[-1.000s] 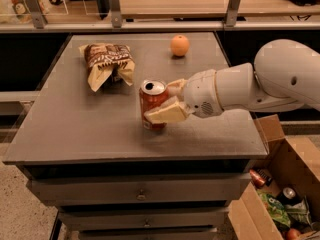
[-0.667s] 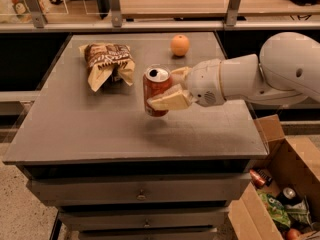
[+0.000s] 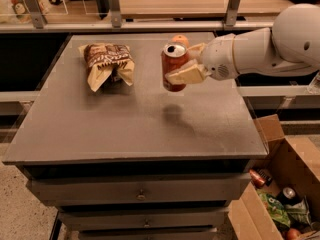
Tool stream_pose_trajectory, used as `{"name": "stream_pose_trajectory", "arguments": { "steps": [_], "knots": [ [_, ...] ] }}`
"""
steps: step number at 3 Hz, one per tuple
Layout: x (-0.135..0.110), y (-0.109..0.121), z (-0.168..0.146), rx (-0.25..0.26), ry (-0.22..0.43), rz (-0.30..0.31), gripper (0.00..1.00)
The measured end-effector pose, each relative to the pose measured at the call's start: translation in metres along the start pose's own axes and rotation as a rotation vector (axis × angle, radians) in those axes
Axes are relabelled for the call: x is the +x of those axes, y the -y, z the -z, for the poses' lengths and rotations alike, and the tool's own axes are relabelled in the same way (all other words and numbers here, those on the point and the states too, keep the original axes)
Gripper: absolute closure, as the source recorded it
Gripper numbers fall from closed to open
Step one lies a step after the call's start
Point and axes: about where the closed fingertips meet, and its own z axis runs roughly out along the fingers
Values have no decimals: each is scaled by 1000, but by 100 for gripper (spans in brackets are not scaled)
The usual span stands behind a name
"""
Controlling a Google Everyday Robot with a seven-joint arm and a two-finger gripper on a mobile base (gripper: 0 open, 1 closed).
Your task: Move coke can near orange
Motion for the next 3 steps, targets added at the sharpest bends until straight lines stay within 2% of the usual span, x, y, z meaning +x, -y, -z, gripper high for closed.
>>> {"name": "stream_pose_trajectory", "arguments": {
  "steps": [1,2,3],
  "knots": [
    [28,31,12,42,-51,-41,100],
    [58,48,22,61,-73,-88,100],
    [85,61,30,73,-65,-136,100]
  ]
}}
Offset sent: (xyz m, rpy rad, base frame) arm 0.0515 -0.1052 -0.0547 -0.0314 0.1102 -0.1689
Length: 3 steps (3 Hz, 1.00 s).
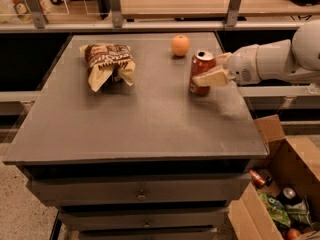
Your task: Move coke can near orange
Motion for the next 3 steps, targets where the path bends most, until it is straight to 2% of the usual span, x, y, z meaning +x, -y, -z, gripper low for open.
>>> {"name": "stream_pose_trajectory", "arguments": {
  "steps": [1,2,3],
  "knots": [
    [5,10,1,2,11,-12,100],
    [5,10,1,2,11,-12,100],
    [-11,24,4,10,41,17,100]
  ]
}}
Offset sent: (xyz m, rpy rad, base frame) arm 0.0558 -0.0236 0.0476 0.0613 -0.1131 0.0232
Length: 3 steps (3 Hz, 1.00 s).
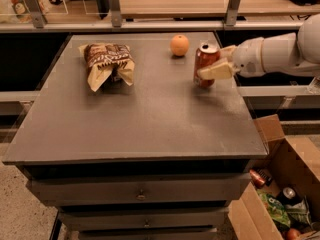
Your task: Move coke can near orange
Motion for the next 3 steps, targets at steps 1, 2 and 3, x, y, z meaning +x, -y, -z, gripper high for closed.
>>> {"name": "stream_pose_trajectory", "arguments": {
  "steps": [1,2,3],
  "knots": [
    [-43,28,2,13,72,70,100],
    [-70,45,-2,15,95,106,100],
    [-76,61,-11,30,83,106,100]
  ]
}}
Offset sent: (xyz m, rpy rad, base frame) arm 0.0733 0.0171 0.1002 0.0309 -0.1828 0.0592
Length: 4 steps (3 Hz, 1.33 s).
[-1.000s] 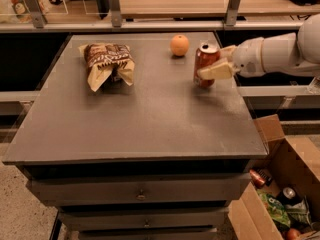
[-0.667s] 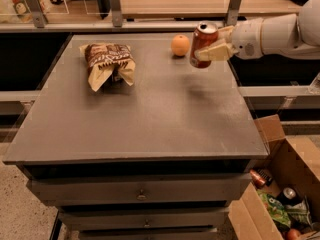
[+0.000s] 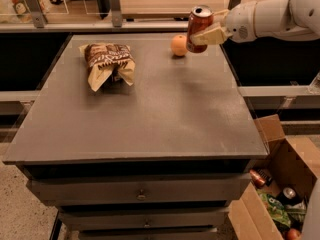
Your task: Move coke can near orange
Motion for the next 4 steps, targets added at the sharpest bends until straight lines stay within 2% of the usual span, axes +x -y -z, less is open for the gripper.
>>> {"name": "stream_pose_trajectory", "arguments": {
  "steps": [2,4],
  "knots": [
    [14,17,-17,45,-9,-38,100],
    [43,33,-35,136,20,-122,100]
  ]
}}
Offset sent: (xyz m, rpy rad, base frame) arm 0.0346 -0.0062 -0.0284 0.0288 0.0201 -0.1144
